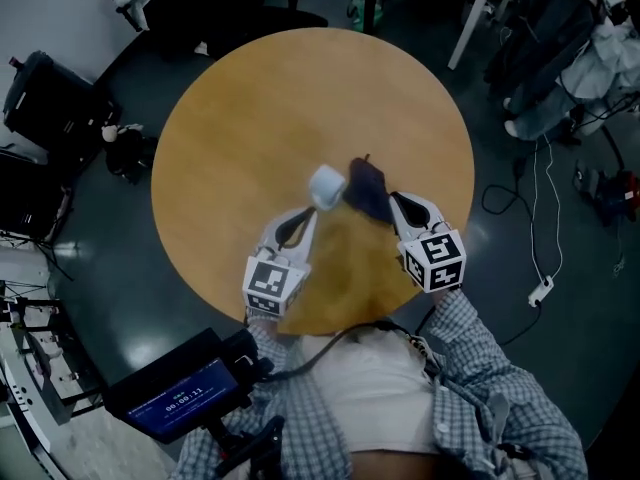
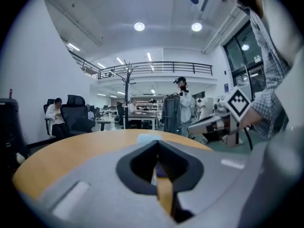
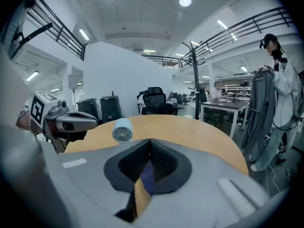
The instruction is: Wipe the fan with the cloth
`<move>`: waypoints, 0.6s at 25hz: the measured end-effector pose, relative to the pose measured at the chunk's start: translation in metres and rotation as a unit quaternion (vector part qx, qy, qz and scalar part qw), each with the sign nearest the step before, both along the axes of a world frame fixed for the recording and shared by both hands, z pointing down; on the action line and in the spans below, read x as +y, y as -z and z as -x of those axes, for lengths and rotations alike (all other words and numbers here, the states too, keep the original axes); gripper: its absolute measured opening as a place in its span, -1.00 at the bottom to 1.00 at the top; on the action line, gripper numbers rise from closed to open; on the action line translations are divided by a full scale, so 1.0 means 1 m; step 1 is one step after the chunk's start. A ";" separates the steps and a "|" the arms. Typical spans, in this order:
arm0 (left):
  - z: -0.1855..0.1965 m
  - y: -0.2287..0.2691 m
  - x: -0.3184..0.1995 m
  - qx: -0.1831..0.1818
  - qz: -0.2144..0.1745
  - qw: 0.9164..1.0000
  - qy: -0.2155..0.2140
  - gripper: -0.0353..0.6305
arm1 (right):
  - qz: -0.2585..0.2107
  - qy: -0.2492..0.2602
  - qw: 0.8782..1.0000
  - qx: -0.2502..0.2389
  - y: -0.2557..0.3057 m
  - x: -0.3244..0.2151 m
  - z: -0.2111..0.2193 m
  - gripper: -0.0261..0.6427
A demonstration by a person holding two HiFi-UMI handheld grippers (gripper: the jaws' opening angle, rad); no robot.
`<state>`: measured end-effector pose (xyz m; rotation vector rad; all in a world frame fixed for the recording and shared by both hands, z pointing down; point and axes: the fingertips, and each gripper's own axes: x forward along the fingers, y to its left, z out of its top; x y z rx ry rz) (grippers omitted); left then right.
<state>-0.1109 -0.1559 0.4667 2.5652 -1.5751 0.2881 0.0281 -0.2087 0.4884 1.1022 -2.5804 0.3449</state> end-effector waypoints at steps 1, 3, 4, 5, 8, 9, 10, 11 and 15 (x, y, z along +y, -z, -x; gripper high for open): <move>-0.002 0.003 0.003 0.001 -0.002 1.000 -0.003 -0.89 | 0.001 -0.002 1.000 -0.001 0.002 0.002 0.000 -0.91; -0.005 0.006 0.007 -0.004 -0.003 1.000 -0.011 -0.89 | 0.004 -0.004 1.000 -0.007 0.004 0.004 0.001 -0.91; -0.007 0.005 0.008 -0.008 -0.003 1.000 -0.015 -0.89 | 0.004 -0.003 1.000 -0.009 0.004 0.004 0.002 -0.91; -0.008 0.003 0.008 -0.011 -0.002 1.000 -0.018 -0.89 | 0.003 -0.001 1.000 -0.011 0.004 0.003 0.004 -0.91; -0.010 -0.001 0.007 -0.015 0.000 1.000 -0.020 -0.89 | -0.001 0.005 1.000 -0.013 0.004 0.000 0.007 -0.91; -0.010 -0.003 0.006 -0.018 0.002 1.000 -0.018 -0.89 | -0.003 0.008 1.000 -0.014 0.004 -0.001 0.009 -0.91; -0.009 -0.004 0.005 -0.022 0.004 1.000 -0.016 -0.89 | -0.005 0.011 1.000 -0.015 0.006 -0.001 0.010 -0.91; -0.009 -0.005 0.005 -0.026 0.006 1.000 -0.015 -0.89 | -0.006 0.016 1.000 -0.016 0.007 -0.001 0.012 -0.91; -0.009 -0.004 0.002 -0.023 0.002 1.000 -0.014 -0.89 | -0.010 0.035 0.999 -0.019 0.012 0.001 0.017 -0.91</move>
